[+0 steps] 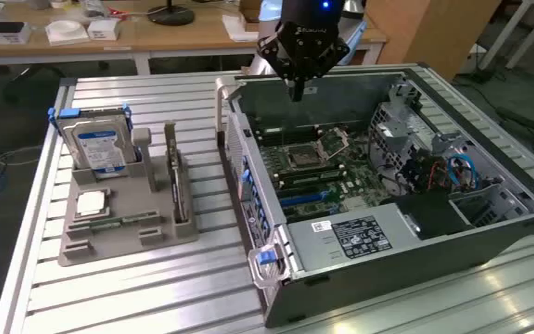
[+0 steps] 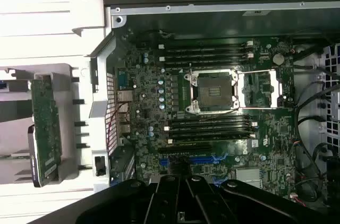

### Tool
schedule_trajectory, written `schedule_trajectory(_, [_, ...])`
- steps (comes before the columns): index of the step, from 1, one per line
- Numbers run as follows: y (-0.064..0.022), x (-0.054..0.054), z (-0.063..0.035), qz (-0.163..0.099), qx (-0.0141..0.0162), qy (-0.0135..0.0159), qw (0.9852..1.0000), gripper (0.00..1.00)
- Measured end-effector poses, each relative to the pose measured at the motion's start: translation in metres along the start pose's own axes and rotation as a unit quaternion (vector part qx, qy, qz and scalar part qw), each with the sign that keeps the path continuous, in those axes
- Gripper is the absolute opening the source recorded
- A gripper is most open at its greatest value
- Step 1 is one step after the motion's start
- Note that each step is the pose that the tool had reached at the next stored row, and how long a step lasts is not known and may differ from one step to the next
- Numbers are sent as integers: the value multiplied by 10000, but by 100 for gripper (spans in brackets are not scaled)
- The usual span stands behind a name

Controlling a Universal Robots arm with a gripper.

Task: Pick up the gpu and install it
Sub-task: 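Reach for the gpu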

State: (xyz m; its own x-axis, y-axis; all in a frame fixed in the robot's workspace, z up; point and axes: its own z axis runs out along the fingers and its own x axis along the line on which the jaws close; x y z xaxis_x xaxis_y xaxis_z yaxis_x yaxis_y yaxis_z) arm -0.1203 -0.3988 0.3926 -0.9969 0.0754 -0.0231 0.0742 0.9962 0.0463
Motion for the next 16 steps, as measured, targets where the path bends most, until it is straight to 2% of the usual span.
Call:
schedule_trajectory(6, [-5,62,-2,0,-1,0,10000,10])
schedule_trajectory(16, [-25,336,-9,-1,-2,0,10000,10])
